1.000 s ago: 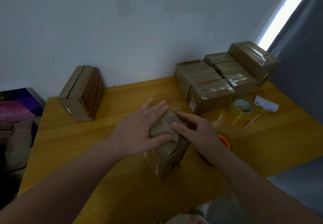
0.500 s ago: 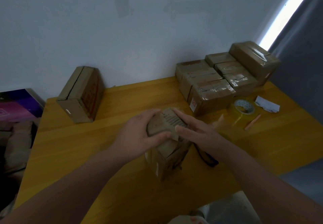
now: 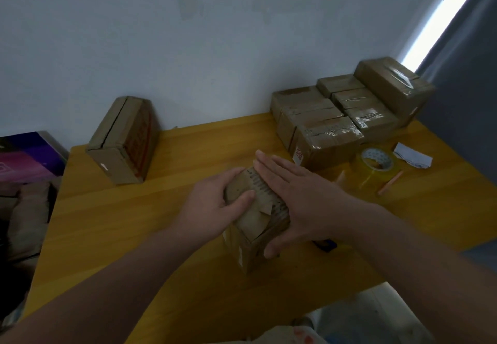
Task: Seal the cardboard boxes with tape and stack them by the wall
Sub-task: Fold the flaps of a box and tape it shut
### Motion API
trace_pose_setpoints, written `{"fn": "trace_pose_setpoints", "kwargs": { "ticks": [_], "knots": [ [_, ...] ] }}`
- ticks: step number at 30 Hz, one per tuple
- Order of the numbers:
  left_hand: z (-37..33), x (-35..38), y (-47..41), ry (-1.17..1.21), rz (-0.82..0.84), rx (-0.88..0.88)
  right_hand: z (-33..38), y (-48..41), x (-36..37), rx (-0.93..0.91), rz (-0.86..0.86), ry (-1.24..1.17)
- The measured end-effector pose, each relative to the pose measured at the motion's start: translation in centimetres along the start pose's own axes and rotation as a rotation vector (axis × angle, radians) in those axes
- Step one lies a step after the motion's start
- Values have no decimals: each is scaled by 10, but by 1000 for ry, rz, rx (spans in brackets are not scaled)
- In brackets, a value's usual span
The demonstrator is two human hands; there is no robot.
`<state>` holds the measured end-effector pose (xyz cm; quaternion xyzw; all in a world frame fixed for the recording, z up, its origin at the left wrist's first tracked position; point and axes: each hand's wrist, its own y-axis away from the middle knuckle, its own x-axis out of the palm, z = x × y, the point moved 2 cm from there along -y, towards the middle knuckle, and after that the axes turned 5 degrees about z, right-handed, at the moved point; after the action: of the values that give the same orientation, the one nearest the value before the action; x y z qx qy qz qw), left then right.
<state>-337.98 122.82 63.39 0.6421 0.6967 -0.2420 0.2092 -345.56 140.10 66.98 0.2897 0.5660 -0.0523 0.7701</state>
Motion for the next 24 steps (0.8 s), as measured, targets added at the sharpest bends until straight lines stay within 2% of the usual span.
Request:
{"fn": "trace_pose_setpoints", "kwargs": {
  "ticks": [7,12,20,24],
  "knots": [
    [-1,0,0,-53,7,-12,3,8,5,-7,-71,109],
    [-1,2,0,-84,-22,-7,-2,18,12,-15,-137,21],
    [0,2,-3,-157,-20,113,-14,32,36,-110,-638,-99],
    [1,1,-5,-175,-11,82,-16,41,39,-127,-807,-87]
  ]
}}
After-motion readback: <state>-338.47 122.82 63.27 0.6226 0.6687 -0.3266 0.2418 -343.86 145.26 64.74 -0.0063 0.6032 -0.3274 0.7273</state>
